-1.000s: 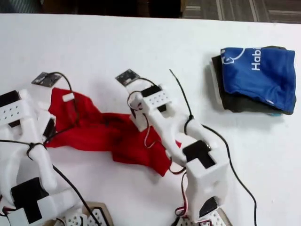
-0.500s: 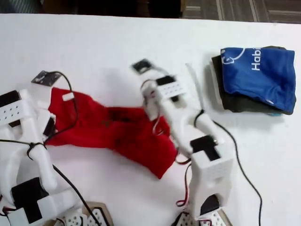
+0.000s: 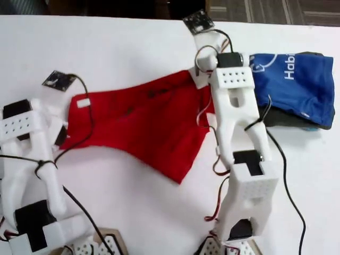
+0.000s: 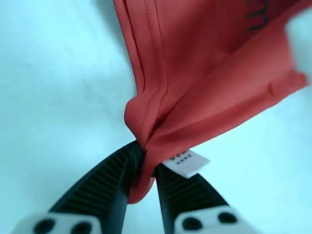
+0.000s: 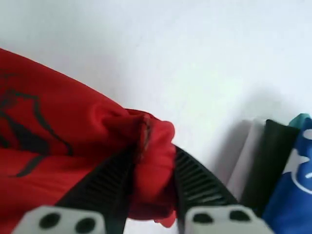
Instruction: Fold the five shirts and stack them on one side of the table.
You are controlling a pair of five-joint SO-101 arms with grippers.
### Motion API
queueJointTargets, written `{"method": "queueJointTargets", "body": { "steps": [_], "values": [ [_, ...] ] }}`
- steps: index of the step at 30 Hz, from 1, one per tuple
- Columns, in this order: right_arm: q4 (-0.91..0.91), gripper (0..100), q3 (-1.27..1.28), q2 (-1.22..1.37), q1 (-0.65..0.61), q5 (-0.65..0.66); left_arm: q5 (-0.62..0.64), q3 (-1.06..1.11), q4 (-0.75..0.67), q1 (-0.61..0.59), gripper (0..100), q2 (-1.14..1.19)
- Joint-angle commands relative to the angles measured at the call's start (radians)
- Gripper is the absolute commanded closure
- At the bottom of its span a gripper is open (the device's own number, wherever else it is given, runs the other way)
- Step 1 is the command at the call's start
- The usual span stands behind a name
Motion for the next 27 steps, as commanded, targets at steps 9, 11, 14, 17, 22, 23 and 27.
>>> {"method": "queueJointTargets", "body": {
  "steps": [9,11,14,17,22,23,27],
  "values": [
    [0.338,75.7,-0.199,-0.096,0.033,0.008,0.081,-0.002,-0.057,0.014,97,-0.018],
    [0.384,75.7,-0.204,-0.119,0.03,0.008,0.081,-0.002,-0.054,0.014,97,-0.018],
    [0.458,75.7,-0.198,-0.162,0.004,0.009,0.081,-0.001,-0.052,0.014,97,-0.018],
    [0.55,75.8,-0.196,-0.197,-0.056,0.008,0.081,0.024,-0.06,0.014,97,-0.018],
    [0.57,75.8,-0.055,-0.283,-0.173,0.006,0.157,0.116,-0.14,0.038,97,-0.026],
    [0.565,75.8,0.0,-0.311,-0.197,0.006,0.161,0.131,-0.152,0.043,97,-0.026],
    [0.487,75.8,0.255,-0.42,-0.248,0.006,0.163,0.177,-0.19,0.052,97,-0.026]
  ]
}}
